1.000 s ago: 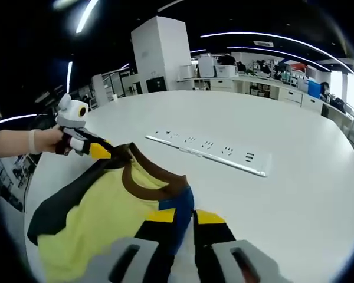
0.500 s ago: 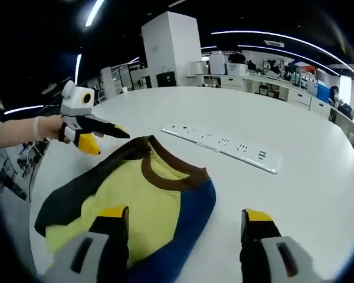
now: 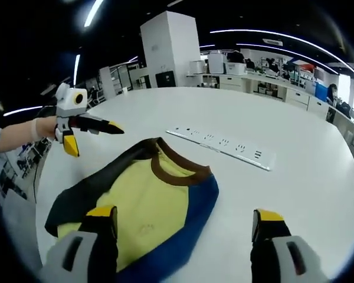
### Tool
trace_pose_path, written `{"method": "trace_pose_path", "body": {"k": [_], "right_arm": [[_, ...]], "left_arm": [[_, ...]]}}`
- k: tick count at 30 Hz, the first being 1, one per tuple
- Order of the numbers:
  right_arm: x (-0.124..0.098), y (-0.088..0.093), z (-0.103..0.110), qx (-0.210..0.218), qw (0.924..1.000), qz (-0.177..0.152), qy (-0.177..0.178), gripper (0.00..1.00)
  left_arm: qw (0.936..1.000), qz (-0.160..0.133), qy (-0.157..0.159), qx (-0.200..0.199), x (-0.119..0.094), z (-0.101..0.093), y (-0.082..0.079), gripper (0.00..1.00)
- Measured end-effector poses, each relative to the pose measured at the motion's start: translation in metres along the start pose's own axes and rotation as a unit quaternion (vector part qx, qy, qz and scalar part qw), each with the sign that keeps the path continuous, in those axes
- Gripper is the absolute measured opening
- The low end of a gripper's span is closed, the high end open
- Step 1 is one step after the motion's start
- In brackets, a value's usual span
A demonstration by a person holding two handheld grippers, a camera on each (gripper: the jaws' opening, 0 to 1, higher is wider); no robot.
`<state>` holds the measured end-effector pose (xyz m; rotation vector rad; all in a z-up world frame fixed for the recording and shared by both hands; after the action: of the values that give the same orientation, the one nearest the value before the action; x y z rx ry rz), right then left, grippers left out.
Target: Fold the garment on the visible template until the final outline fits inside the template.
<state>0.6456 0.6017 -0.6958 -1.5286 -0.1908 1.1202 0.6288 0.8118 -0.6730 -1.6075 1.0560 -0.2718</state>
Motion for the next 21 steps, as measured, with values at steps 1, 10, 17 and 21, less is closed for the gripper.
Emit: {"method": "trace_pose_path", "body": {"k": [1,10,17,21], "right_arm": [[-0.003,0.0,0.001,0.001,1.0,-0.001,0.001,0.94],[-0.031,0.008,0.014,0.006,0.9999,-0.005,0.007,0.92],[-0.058,0.025,0.028,0.011,0.9999,-0.005,0.01,0.89],[-0.069,0.032,0.033,0.014,0.9998,-0.007,0.014,0.88]], "left_arm": [[1.0,-0.004,0.001,0.001,-0.002,-0.003,-0.001,0.93],[0.9997,-0.019,0.013,0.005,-0.025,-0.03,-0.002,0.89],[0.9995,-0.027,0.017,0.003,-0.043,-0.045,0.003,0.87],[0.9994,-0.029,0.015,0.004,-0.056,-0.052,0.004,0.86]]}}
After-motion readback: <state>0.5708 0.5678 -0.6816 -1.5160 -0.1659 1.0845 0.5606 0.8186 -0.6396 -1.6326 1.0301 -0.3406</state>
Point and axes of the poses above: the point that each gripper's makers call its tool centre point, and the gripper's own axes: x roughly forward along the fingers, z roughly to its left, y roughly out of its underside, the point moved 2 cm from there along -x, roughly backward along the fingers, and after that the axes turned 7 degrees about -z, right-handed, at the moved point
